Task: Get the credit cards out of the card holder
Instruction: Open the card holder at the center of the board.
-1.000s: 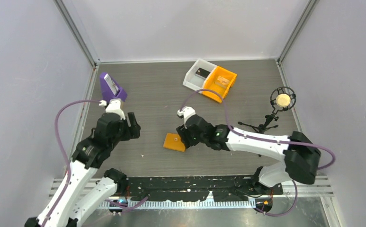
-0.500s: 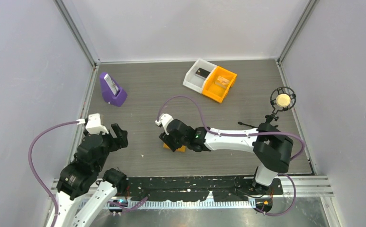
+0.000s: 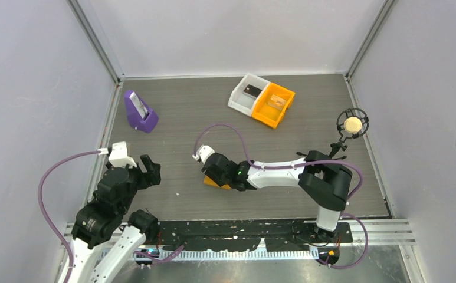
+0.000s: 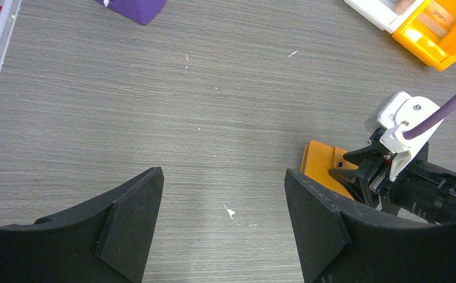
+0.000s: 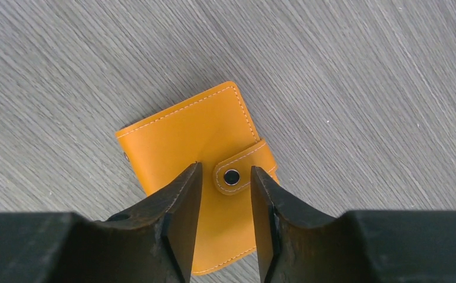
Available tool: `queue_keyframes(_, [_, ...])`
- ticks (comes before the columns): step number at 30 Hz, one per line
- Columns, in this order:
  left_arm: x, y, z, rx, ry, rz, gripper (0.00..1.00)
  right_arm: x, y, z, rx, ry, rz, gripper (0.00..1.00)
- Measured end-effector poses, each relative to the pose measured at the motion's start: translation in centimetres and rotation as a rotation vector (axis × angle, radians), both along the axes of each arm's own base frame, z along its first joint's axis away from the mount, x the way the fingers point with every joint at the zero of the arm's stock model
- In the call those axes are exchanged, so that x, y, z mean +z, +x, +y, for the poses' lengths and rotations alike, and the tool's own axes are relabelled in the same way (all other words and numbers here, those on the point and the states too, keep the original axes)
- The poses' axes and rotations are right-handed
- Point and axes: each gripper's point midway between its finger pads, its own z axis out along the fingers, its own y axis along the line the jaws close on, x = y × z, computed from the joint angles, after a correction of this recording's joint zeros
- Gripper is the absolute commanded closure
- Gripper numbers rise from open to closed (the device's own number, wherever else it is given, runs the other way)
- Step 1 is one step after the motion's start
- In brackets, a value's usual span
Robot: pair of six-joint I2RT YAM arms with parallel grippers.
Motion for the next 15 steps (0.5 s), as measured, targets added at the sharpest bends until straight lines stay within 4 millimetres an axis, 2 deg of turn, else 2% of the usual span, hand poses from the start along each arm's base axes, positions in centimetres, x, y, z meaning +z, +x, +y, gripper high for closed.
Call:
queue_keyframes(4, [-0.16,0.05,-0.24,-0.011,0.0,0.01,0.22,-0.24,0.29,-0.32,-0.032,0.007,-0.021,0.7])
queue_keyframes(10, [-0.3,0.08,-0.37,-0.017,0.001,0.018,0.22,-0.33,0.76,-0.78,-0.082,0.035,-0.054,0.92])
queue_keyframes(15, [-0.78,0.27,-0.95,-0.034,-0.004,0.05,0.22,0.0,0.76,-0.91,-0.095,0.063,-0.06,0.95])
